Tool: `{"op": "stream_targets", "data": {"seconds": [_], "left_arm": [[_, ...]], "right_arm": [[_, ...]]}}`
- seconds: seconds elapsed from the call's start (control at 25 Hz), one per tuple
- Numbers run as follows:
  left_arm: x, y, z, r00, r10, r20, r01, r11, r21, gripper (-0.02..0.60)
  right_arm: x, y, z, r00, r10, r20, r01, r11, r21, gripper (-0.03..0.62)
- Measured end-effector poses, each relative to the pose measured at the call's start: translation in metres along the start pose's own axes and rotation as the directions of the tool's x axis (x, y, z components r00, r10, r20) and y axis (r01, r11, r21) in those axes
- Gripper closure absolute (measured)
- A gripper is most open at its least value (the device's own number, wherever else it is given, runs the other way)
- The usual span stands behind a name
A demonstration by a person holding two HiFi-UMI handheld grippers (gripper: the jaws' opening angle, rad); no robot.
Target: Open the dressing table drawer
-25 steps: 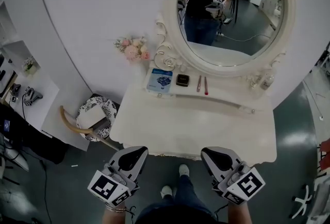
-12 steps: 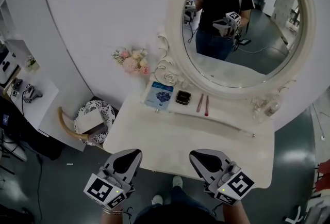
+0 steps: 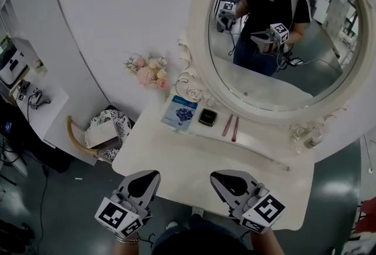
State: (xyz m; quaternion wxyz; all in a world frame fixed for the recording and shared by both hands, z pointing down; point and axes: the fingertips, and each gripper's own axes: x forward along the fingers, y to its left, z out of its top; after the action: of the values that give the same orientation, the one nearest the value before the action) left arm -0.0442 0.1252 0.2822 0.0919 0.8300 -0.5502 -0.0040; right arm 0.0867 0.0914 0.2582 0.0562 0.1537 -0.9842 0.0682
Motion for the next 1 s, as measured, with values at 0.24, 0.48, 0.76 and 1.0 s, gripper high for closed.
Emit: {"op": "stream_targets", "data": {"seconds": [0.24, 0.48, 0.76, 1.0], "left_arm": [[0.022, 0.004, -0.011, 0.999, 0.041, -0.002, -0.041, 0.999, -0.019, 0.565], [0.041, 0.014, -0.019, 0.999, 0.039, -0.025, -0.040, 0.999, -0.023, 0.564], [0.054, 0.040, -0.030, 0.996, 0.025, -0.080, -0.027, 1.000, -0.016, 0.565], [0.071, 0.045, -0.036, 0.985, -0.092, -0.146, 0.093, 0.996, -0.001, 0.564]], "right_arm": [[0.001, -0.020, -0.010, 1.000, 0.026, -0.016, -0.026, 1.000, 0.016, 0.574], [0.005, -0.035, -0.021, 0.999, 0.021, -0.034, -0.019, 0.998, 0.052, 0.574], [0.024, -0.054, -0.032, 0.997, -0.019, -0.071, 0.026, 0.996, 0.089, 0.574], [0.045, -0.057, -0.029, 0.995, -0.060, -0.079, 0.068, 0.992, 0.103, 0.574]]}}
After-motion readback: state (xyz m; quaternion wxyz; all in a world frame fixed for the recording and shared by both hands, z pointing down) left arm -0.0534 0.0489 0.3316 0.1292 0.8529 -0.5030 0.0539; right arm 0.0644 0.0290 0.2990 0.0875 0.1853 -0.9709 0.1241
